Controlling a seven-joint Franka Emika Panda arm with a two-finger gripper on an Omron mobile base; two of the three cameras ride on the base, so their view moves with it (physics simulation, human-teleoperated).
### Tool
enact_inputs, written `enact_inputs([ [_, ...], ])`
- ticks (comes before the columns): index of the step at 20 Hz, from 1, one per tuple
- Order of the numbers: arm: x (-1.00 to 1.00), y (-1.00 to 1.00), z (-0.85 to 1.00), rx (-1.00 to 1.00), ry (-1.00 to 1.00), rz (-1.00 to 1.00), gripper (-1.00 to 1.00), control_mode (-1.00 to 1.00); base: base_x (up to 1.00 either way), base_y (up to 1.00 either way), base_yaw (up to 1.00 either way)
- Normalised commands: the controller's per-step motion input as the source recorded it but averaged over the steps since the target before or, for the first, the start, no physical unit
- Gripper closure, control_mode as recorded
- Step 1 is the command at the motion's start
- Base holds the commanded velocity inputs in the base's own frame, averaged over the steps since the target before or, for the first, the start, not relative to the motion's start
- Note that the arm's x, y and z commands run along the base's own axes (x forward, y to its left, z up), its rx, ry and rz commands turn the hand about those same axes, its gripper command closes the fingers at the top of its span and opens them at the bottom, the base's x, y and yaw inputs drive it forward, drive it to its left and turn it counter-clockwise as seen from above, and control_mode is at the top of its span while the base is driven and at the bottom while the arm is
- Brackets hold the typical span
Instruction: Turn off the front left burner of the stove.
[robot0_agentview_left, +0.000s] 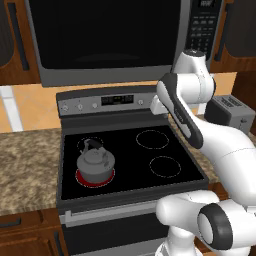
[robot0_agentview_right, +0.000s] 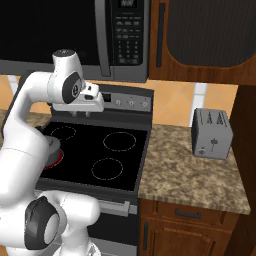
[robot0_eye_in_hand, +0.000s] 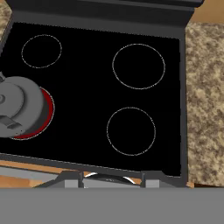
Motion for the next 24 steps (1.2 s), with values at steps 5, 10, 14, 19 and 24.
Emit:
enact_inputs([
  [5,0.00,0.00,0.00,0.00,0.00,0.00,-1.00,1.00,0.00,0.00,0.00],
  [10,0.00,0.00,0.00,0.00,0.00,0.00,-1.00,1.00,0.00,0.01,0.00],
  [14,0.00,0.00,0.00,0.00,0.00,0.00,-1.00,1.00,0.00,0.32,0.00],
  [19,0.00,0.00,0.00,0.00,0.00,0.00,-1.00,1.00,0.00,0.61,0.00],
  [24,0.00,0.00,0.00,0.00,0.00,0.00,-1.00,1.00,0.00,0.66,0.00],
])
